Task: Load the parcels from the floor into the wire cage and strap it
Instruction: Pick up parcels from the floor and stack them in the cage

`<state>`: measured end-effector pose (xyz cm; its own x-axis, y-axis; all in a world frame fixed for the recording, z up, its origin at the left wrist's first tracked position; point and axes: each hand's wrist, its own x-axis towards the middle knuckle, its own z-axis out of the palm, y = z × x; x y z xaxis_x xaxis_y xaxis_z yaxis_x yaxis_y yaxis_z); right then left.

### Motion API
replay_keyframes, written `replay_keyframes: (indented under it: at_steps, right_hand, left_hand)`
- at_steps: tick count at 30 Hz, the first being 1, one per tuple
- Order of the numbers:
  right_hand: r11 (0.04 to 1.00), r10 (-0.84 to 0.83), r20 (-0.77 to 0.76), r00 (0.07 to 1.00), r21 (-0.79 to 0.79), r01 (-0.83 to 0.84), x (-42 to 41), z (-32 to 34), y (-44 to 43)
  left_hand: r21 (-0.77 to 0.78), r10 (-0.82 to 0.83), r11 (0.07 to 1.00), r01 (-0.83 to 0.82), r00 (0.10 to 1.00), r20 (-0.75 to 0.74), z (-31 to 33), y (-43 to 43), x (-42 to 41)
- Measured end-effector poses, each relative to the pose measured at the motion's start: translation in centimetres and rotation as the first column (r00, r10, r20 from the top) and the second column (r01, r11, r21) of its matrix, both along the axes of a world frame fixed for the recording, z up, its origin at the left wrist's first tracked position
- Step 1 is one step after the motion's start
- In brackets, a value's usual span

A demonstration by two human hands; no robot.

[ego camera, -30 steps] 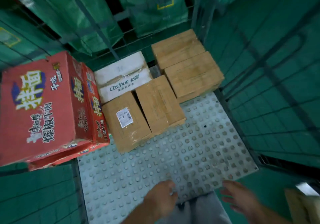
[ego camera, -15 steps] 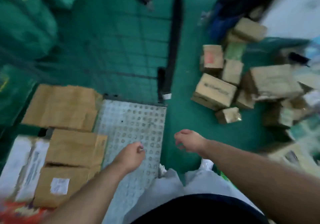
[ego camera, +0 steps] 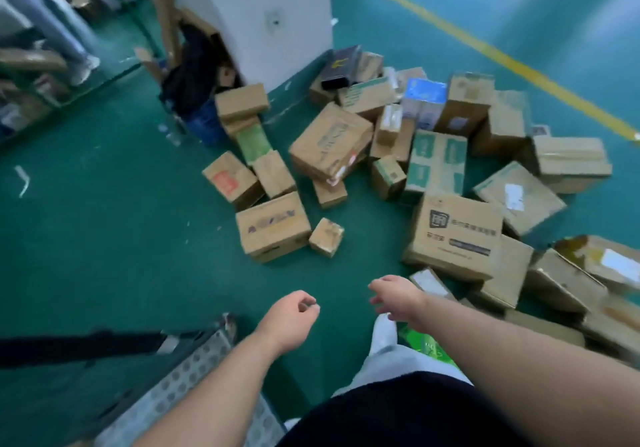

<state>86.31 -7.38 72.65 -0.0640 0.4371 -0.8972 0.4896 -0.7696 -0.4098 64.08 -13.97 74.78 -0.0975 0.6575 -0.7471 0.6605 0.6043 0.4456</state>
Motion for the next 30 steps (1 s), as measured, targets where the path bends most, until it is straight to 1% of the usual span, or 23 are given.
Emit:
replay_keyframes:
  at_steps: [3, 6, 12, 15, 16, 19, 23, 25, 27, 30]
  right_hand:
    - [0.997, -0.065, 0.036, 0.997, 0.041, 0.063, 4.3, -0.8, 4.0]
    - [0.996, -0.089, 0.056, 0.995, 0.032, 0.087, 7.0, -0.5, 7.7]
    - [0.982, -0.169, 0.051, 0.984, 0.097, 0.163, 8.2, -2.2, 13.1]
    - [0.983, -0.165, 0.075, 0.983, 0.088, 0.159, 7.4, -2.9, 14.3]
    - [0.986, -0.149, 0.088, 0.985, 0.089, 0.141, 7.2, -3.3, 14.7]
    - [0.98, -0.184, 0.153, 0.971, 0.107, 0.169, 7.8, -3.5, 14.8]
    - [0.942, -0.335, 0.247, 0.909, 0.105, 0.319, 9.2, -1.9, 13.7]
    - [0.927, -0.374, 0.285, 0.883, 0.111, 0.357, 10.6, -1.9, 12.6]
    - [0.905, -0.423, 0.332, 0.843, 0.105, 0.413, 12.3, -2.9, 11.5]
    - [0.866, -0.464, 0.405, 0.788, 0.02, 0.5, 14.9, -6.2, 9.9]
  left_hand:
    - [-0.029, -0.067, 0.997, 0.068, 0.997, 0.031, -0.1, 5.4, 3.6]
    - [-0.027, -0.068, 0.997, 0.069, 0.997, 0.034, 0.3, 9.4, 5.5]
    - [-0.061, -0.084, 0.995, 0.085, 0.996, 0.006, -0.8, 14.3, 5.0]
    - [-0.083, -0.166, 0.983, 0.163, 0.986, -0.023, -2.4, 16.9, 3.9]
    - [-0.091, -0.214, 0.973, 0.21, 0.976, -0.038, -2.9, 18.0, 3.5]
    - [-0.134, -0.426, 0.9, 0.415, 0.901, -0.075, -4.6, 22.3, 3.3]
    - [-0.171, -0.609, 0.788, 0.592, 0.789, -0.076, -5.3, 28.3, 5.2]
    - [-0.168, -0.668, 0.74, 0.651, 0.74, -0.077, -5.9, 30.9, 7.0]
    - [-0.146, -0.701, 0.711, 0.688, 0.711, -0.059, -7.0, 33.2, 9.3]
    - [-0.166, -0.699, 0.705, 0.69, 0.715, 0.004, -10.0, 35.9, 12.9]
